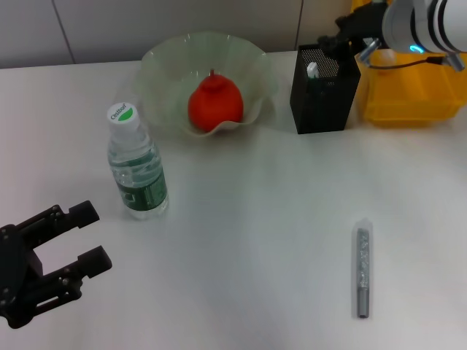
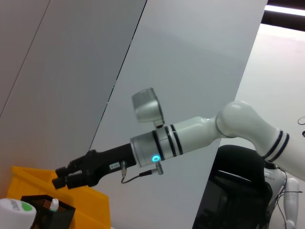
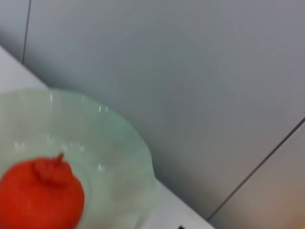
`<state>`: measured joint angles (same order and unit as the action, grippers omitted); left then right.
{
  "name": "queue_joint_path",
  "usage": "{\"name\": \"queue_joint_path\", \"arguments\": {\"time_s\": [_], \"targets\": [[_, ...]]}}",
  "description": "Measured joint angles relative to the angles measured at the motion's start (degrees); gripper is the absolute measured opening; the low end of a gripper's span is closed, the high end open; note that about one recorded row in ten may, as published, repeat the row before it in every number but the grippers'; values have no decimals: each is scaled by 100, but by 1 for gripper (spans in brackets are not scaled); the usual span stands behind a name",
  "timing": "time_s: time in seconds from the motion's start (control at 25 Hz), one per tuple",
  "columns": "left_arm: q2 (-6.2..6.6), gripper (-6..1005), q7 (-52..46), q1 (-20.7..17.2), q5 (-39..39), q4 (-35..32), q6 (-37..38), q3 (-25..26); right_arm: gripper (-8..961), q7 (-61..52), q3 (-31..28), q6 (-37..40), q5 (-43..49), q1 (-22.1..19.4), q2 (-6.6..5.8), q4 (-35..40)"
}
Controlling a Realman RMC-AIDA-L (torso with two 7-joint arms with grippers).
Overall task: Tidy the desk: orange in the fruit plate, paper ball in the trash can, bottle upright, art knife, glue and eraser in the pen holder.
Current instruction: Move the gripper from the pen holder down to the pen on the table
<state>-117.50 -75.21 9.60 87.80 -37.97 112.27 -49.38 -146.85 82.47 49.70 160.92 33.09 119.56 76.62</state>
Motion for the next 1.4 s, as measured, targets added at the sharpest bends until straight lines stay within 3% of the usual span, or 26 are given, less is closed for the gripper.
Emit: {"name": "queue_joint_path", "arguments": {"time_s": [0.24, 0.48, 0.68, 0.72, 1.0, 1.4], "targets": [[-9, 746, 9, 21, 0, -41, 4, 0, 356, -416, 266, 179, -87, -480, 7, 988], [6, 746, -2, 80, 0, -86, 6, -1, 353, -440, 115, 891, -1081, -749, 5, 1595], [19, 746, -30, 111, 1, -118, 6, -1, 352, -615, -41, 1853, -1555, -1011, 3, 2331], [19, 746, -24, 113, 1, -128, 6, -1, 351, -811, -77, 2401, -1544, -1071, 3, 2690], [2, 746, 23, 174, 23, -132, -26, -1, 346, -1437, -308, 3731, -1513, -1081, 4, 3314], [-42, 746, 157, 181, 10, -84, -53, 6, 319, -2198, -441, 5054, -1217, -885, -8, 3575]]}}
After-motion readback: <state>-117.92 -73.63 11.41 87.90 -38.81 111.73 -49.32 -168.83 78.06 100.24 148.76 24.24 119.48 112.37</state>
